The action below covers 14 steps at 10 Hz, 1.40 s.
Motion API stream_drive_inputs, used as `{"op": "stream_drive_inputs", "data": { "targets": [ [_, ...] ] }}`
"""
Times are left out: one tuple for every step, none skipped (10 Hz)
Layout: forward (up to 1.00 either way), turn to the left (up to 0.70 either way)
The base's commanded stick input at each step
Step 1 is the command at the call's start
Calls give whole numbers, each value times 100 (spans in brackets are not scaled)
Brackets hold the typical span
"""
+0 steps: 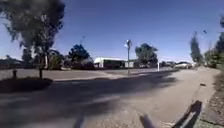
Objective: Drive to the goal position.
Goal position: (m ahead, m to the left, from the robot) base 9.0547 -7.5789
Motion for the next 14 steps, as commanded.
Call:
{"op": "stream_drive_inputs", "data": {
  "targets": [
    [100, -27],
    [100, -27],
    [100, -27],
    [100, -27],
    [100, -27],
    [100, -27],
    [100, -27],
    [100, -27],
    [100, -27],
    [100, -27],
    [100, -27],
    [100, -27],
    [100, -27],
    [100, -27]
  ]
}}
